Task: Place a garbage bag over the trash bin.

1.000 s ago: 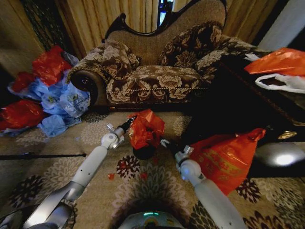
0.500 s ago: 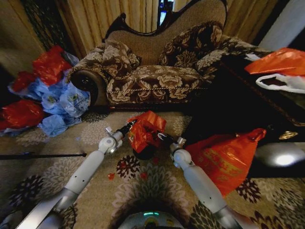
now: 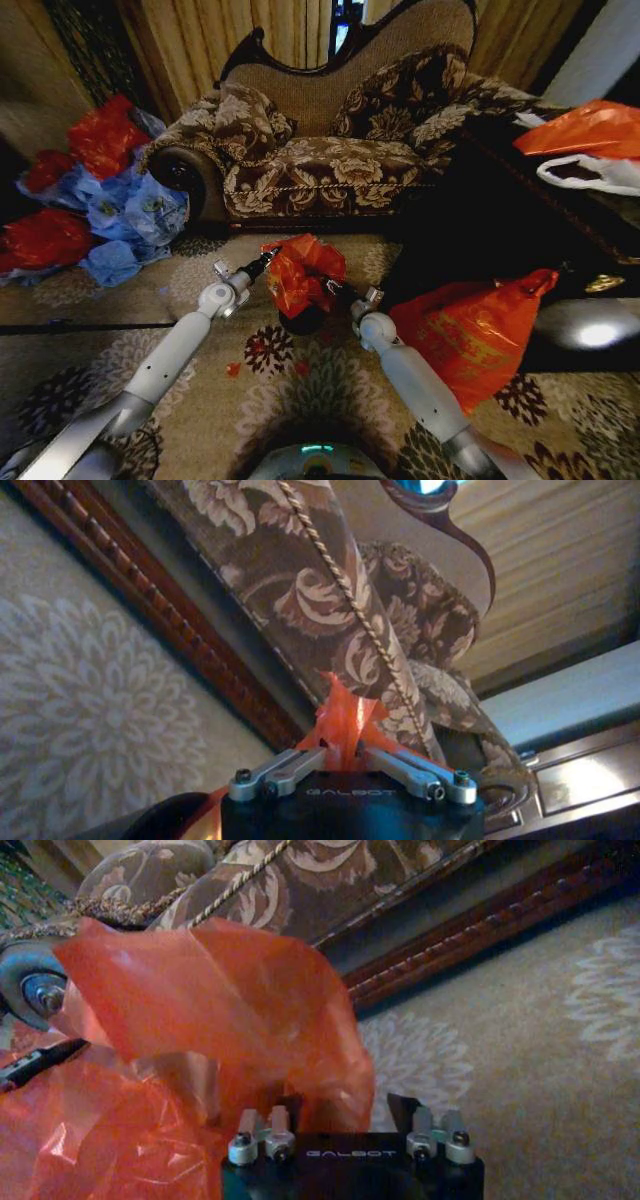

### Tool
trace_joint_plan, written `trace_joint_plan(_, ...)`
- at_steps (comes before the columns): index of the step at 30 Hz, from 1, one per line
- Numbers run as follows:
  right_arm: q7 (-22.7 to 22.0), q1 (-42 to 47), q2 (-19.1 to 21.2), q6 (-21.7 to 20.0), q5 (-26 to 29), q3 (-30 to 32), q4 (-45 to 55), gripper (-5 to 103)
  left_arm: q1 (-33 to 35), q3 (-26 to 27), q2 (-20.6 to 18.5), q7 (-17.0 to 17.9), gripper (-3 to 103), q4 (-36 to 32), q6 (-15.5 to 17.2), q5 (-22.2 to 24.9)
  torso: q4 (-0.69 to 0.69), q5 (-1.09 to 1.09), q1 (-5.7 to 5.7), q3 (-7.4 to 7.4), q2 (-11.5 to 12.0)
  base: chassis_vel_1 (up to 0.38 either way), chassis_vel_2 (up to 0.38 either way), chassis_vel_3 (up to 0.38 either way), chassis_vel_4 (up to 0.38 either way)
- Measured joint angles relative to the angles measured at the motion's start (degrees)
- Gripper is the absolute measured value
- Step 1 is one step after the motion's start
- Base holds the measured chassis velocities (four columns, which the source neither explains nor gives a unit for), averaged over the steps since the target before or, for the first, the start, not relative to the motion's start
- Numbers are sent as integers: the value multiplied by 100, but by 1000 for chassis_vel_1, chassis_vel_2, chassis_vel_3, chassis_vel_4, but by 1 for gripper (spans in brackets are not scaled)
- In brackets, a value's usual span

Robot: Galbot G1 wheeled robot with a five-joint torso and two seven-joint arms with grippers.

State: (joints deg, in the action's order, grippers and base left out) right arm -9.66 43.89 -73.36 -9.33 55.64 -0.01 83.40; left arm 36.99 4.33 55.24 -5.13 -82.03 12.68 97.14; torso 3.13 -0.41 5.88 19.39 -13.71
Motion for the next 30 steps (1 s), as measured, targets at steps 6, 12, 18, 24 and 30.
trace_joint_plan(6,3,137,16,7,-51,35,101,36,90,-3,-30,-1,0,7,4,-158,0,0,0,0,0,0,0,0,0)
trace_joint_plan(12,-62,370,70,-35,-69,-14,322,9,192,3,-214,-22,0,-54,24,-237,0,1,-1,-1,0,0,0,0,0)
trace_joint_plan(18,-98,512,63,-37,-86,-64,397,1,259,2,-300,-35,0,-65,22,-401,-1,0,-1,-1,0,0,0,0,0)
trace_joint_plan(24,-107,427,24,104,-321,-81,183,0,116,-68,-140,12,0,109,-1,-542,0,1,-1,-1,0,0,0,0,0)
trace_joint_plan(30,-16,13,-87,251,-487,-27,-393,0,-418,-385,210,133,0,798,-25,-874,-1,-1,1,1,1,0,0,0,0)
